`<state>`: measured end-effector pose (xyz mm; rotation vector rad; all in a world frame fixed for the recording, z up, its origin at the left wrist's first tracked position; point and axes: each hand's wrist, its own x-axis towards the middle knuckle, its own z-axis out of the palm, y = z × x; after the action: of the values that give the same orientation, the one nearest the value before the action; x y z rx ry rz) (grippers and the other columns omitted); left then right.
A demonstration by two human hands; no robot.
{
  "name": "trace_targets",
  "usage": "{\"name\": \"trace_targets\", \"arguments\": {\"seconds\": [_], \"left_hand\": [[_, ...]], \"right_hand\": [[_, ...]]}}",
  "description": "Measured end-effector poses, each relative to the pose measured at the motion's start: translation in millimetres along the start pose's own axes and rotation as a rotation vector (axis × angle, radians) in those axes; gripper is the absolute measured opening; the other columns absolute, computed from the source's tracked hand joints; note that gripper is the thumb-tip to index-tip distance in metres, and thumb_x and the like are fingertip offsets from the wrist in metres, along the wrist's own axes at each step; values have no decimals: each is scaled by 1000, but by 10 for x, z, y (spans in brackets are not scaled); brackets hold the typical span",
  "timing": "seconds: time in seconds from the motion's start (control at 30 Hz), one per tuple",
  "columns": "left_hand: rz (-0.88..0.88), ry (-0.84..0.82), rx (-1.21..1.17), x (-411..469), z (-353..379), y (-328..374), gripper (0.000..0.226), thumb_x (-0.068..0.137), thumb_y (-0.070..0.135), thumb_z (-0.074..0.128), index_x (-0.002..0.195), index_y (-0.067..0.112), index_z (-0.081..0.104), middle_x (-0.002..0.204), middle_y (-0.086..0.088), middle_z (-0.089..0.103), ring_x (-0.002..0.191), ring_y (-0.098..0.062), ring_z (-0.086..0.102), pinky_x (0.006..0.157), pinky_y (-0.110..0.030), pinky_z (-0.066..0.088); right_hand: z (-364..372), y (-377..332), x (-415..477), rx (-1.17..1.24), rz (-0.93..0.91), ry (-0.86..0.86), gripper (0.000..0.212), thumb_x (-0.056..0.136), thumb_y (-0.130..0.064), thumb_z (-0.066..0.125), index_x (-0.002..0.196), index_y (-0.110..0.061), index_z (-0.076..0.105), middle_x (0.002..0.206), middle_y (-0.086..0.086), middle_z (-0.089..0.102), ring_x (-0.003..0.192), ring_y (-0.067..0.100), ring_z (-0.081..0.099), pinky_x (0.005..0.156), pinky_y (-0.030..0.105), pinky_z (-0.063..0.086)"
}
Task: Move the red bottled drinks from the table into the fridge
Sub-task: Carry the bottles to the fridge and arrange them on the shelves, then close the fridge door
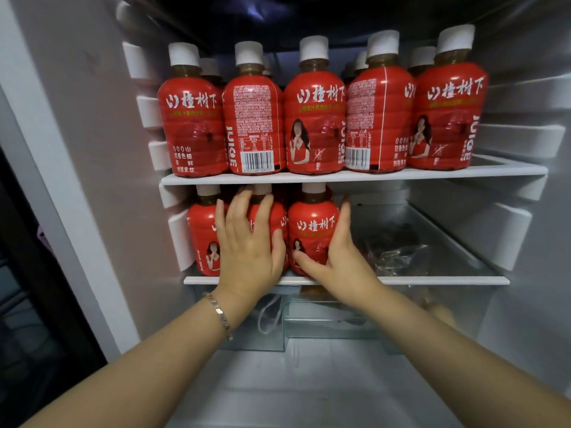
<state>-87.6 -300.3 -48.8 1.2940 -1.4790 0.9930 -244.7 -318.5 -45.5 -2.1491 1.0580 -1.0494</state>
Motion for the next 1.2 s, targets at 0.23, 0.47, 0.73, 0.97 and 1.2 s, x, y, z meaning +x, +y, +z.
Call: {"name": "trace_targets", "arguments": {"seconds": [0.23, 0.47, 0.73, 0.97, 1.2], "left_hand": [[-132, -131, 164, -67, -54, 38, 61, 84, 32, 42, 139, 8, 30, 141, -33, 34, 135, -40, 20, 113, -48, 2], [-183, -361, 246, 20, -208, 97, 64, 84, 36, 39, 140, 6, 28, 140, -33, 37, 133, -40, 24, 111, -50, 9], [-279, -736, 283, 260, -1053, 362, 61, 88, 28, 51, 143, 15, 27, 151, -19, 19, 135, -35, 28, 112, -42, 23], [-608, -1048, -122, -48, -1979, 730, 18, 90, 19, 48, 88, 8, 62, 101, -16, 67, 91, -33, 61, 73, -30, 45], [-450, -1216, -225, -533, -2994, 1494, 26, 85, 17, 44, 68, 6, 60, 76, -10, 71, 72, -24, 68, 77, -33, 55]], "right_hand": [[45, 95, 74, 157, 7, 8, 107, 71, -36, 77, 144, -32, -1, 142, 1, 33, 127, 18, 44, 105, 42, 42], [-4, 81, 107, 128, 123, -40, 113, 65, -37, 83, 147, -26, 5, 146, 1, 30, 132, 19, 37, 109, 45, 36], [-471, -501, -318, -501, 254, -417, 55, 84, -37, 66, 130, -11, 49, 129, 7, 55, 118, 26, 52, 95, 29, 42], [-831, -1033, -1441, -728, 200, -430, 34, 93, -28, 53, 119, -7, 61, 124, 5, 59, 111, 25, 56, 85, 27, 42], [-1172, -1382, -3110, -749, 333, -270, 27, 90, -25, 52, 114, -20, 63, 126, 7, 59, 111, 27, 57, 93, 34, 47]]}}
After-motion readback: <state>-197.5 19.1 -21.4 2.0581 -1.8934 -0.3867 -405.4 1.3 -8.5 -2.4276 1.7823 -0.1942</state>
